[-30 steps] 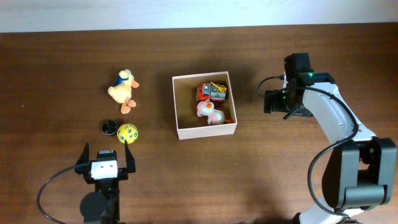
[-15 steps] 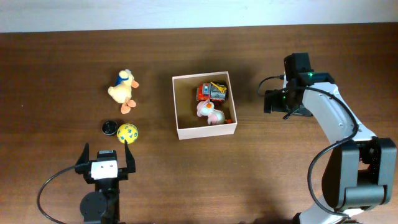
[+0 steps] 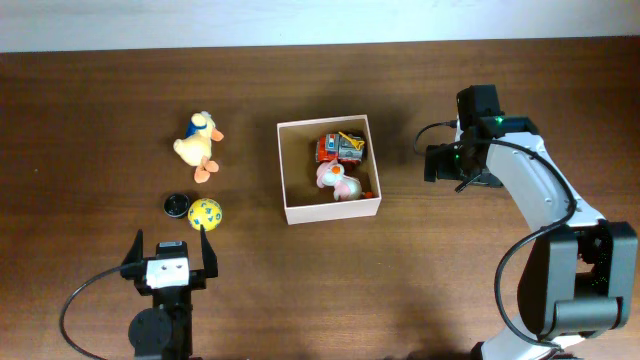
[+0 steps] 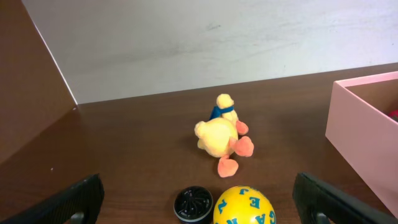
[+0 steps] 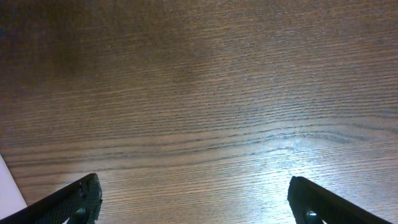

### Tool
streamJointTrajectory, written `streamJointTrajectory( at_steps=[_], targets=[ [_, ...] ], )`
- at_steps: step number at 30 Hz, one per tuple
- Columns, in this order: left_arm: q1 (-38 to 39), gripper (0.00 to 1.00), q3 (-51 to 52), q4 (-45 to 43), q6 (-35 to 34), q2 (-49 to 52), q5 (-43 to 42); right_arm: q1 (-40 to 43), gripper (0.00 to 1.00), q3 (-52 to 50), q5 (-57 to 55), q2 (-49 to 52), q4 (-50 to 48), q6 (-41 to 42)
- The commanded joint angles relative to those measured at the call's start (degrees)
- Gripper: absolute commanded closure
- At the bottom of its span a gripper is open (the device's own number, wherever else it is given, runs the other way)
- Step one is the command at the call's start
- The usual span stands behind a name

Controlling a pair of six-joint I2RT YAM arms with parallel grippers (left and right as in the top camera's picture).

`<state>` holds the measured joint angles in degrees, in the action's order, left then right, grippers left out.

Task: Pack container
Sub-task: 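Move the left gripper over the yellow plush duck and grasp it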

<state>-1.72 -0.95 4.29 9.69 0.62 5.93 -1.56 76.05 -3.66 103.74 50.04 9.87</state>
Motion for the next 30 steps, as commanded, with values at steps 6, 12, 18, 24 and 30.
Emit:
streamJointTrajectory(
  at_steps=[6, 12, 18, 24, 30],
  targets=[
    [0.22, 0.01, -1.01, -1.16, -0.72, -0.31, -5.14, 0.17, 0.01, 0.72, -0.94, -1.18, -0.15, 0.07],
    [0.17, 0.01, -12.09, 2.01, -3.41, 4.09, -2.12, 0.17, 0.01, 0.74, -0.94, -1.18, -0.17, 0.07],
    [0.17, 0.01, -34.69, 12.35, -5.14, 26.43, 1.14, 0.17, 0.01, 0.72, -0.94, -1.18, -0.17, 0.07],
    [0.17, 0.01, -66.27, 33.05, -5.11, 57.11, -6.25, 0.17, 0.01, 0.72, -0.94, -1.18, -0.15, 0.07],
    [0.17, 0.01, -92.28, 48.48, -5.11, 81.26, -6.21, 0.17, 0.01, 0.72, -0.94, -1.18, -0.15, 0.07]
  ],
)
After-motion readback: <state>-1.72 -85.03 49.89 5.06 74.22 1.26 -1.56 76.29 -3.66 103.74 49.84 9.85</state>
